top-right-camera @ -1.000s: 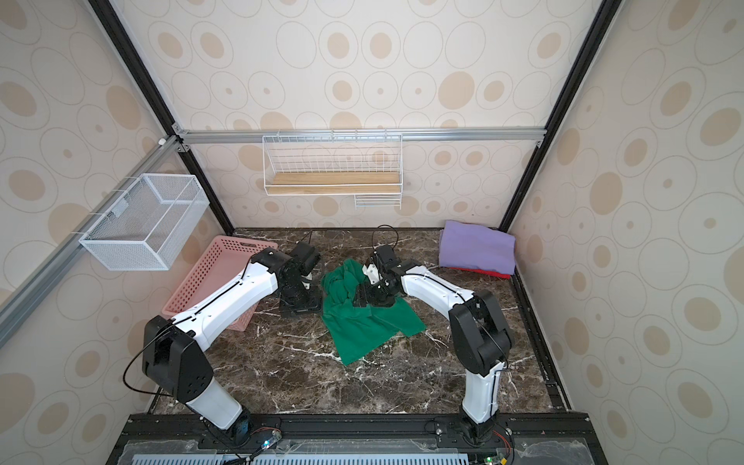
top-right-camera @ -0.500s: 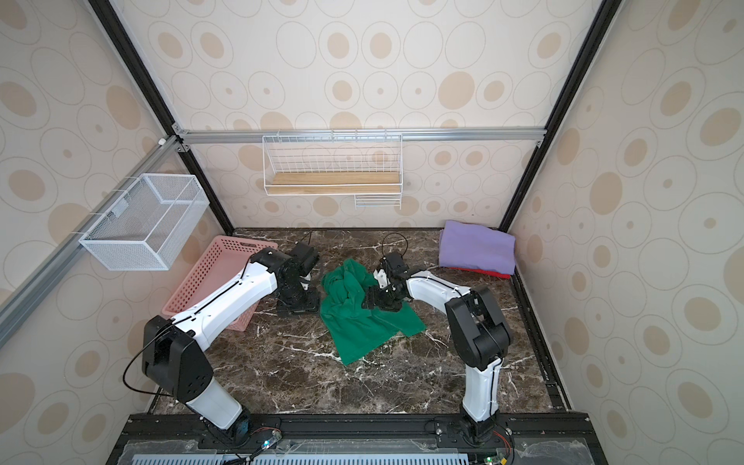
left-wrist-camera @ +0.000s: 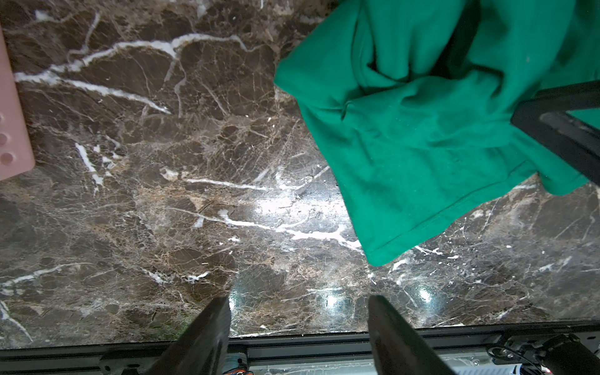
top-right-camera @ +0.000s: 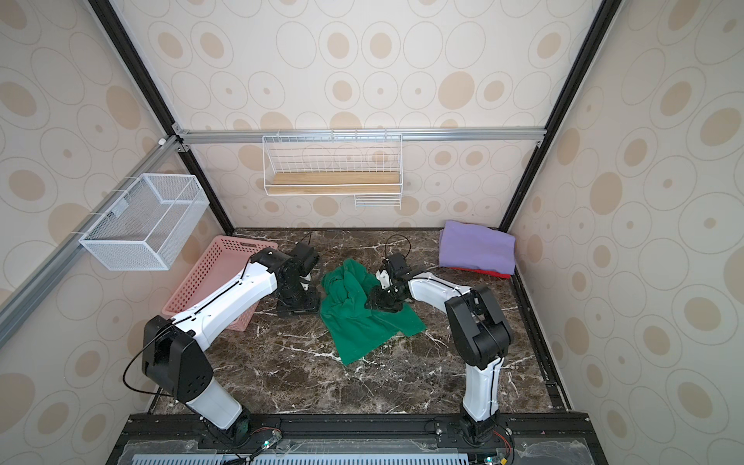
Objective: Fold and stack t-shirts
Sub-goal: Flatten out the T-shirt at the center of the board.
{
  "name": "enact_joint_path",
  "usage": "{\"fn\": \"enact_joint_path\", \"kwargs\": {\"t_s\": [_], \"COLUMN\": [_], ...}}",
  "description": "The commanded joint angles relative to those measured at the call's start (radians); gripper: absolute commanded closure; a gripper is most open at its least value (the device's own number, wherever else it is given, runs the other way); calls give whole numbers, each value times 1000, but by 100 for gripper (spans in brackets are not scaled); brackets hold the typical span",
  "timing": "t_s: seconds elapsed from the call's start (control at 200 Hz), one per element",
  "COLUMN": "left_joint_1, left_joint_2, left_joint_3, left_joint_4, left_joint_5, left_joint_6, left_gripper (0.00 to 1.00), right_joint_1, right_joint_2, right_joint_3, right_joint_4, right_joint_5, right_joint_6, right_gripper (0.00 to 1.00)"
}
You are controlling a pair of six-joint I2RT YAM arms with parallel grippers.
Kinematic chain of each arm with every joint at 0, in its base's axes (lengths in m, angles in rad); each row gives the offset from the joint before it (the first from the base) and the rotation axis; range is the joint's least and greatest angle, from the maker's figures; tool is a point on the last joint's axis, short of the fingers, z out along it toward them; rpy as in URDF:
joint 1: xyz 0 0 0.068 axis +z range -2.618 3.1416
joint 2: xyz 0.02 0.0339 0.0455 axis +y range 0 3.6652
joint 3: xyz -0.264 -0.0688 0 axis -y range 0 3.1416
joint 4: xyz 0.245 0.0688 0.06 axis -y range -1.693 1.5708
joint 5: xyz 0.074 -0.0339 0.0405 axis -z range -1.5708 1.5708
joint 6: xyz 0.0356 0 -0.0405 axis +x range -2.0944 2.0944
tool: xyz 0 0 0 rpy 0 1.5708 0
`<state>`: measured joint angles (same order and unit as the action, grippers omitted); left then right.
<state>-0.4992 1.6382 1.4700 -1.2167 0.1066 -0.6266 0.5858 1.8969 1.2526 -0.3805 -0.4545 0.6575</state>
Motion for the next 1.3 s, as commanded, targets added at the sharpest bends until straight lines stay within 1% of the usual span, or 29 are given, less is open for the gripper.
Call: {"fn": "enact_joint_path", "kwargs": {"t_s": [0.0,0.025,0.255,0.361,0.406,0.511,0.556,0.781,0.881,0.951,1.052,1.137,1.227,1.292], "left_joint_1": [7,5,6,6,6,6,5,6,5,6,5,6,0,-9], "left_joint_2": [3,4,16,24,28,36,37,60,70,76,91,103,116,128], "left_joint_3": [1,2,6,7,9,14,15,32,39,44,51,56,65,75], "left_joint_4": [-18,-18,-14,-10,-10,-6,-3,12,24,34,47,58,64,59], "left_joint_5": [-1,0,5,8,8,14,13,23,28,31,39,50,50,44], "left_joint_6": [7,7,6,4,4,0,-2,-13,-20,-25,-29,-33,-28,-19], "left_gripper": [30,29,29,29,29,29,29,29,29,29,29,29,29,29], "right_joint_1": [6,7,10,10,11,12,11,9,-14,-51,-126,-202,-260,-287], "right_joint_2": [22,24,45,49,55,64,64,32,-2,-59,-201,-307,-370,-414], "right_joint_3": [-14,-15,1,7,12,32,41,102,132,142,140,174,244,254], "right_joint_4": [10,13,9,4,-2,-29,-45,-176,-241,-286,-330,-383,-492,-518], "right_joint_5": [-22,-25,-39,-41,-47,-53,-50,-1,7,21,92,148,248,316], "right_joint_6": [8,10,8,6,1,-15,-25,-114,-129,-127,-128,-159,-196,-217], "right_gripper": [53,55,58,66,72,93,100,100,100,100,100,100,100,100]}}
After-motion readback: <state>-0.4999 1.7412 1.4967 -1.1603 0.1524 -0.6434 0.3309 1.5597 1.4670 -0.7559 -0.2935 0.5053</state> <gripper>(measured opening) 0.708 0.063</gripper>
